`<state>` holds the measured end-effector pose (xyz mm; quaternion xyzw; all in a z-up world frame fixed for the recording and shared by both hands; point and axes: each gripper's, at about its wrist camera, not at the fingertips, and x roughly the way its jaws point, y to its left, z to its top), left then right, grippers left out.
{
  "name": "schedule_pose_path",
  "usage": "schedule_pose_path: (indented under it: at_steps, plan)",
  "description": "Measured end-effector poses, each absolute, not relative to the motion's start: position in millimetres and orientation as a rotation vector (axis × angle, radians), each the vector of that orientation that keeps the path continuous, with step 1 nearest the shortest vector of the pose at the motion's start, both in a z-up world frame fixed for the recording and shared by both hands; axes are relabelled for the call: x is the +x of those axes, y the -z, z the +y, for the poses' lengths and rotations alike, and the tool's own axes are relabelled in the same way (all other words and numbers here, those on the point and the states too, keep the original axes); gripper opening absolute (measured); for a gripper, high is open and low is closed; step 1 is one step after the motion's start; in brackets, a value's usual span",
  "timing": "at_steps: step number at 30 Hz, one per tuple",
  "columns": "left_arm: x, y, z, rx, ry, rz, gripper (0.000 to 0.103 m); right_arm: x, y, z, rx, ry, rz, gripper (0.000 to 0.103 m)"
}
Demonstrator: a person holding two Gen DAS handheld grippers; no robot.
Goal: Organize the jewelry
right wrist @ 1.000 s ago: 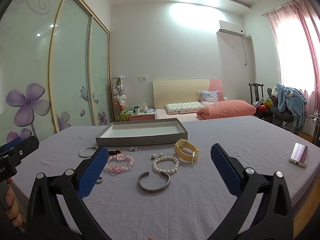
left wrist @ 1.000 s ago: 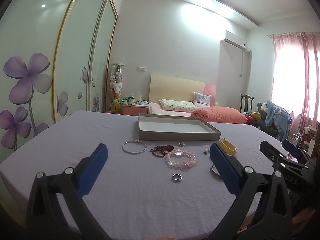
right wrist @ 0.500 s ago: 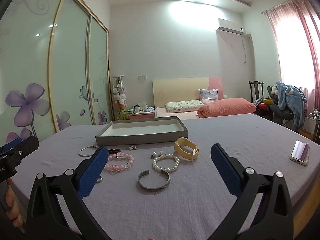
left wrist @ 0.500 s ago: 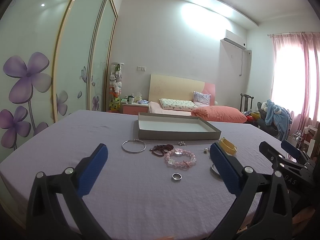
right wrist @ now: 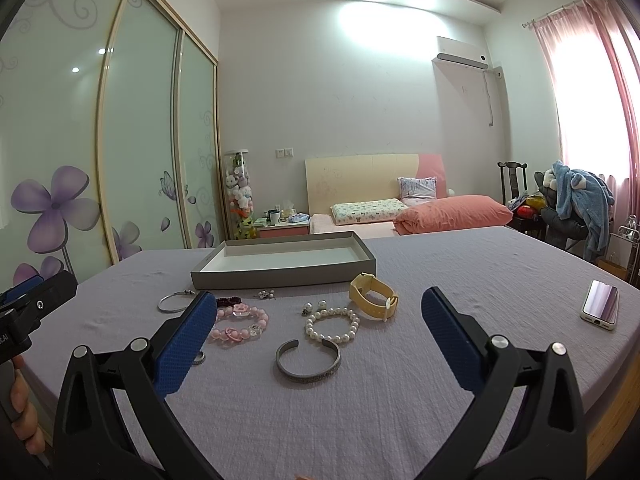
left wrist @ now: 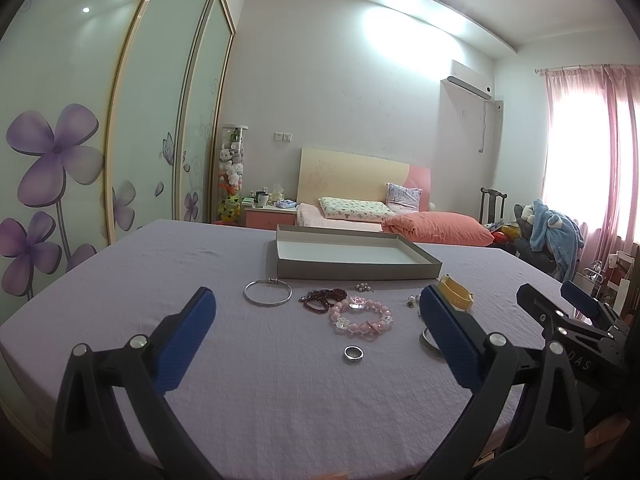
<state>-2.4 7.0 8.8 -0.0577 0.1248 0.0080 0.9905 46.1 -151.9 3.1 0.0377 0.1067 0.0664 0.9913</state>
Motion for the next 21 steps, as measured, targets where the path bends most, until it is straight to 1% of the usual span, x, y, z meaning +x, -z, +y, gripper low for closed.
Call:
schedule_pose_path:
  at_steps: [21]
  plan:
    - [-2.6,-5.8,5.0,-0.117,-0.017,0.254,0.099,48.9,2.5,-150.5,0.08,-0.131,0.233,0.101]
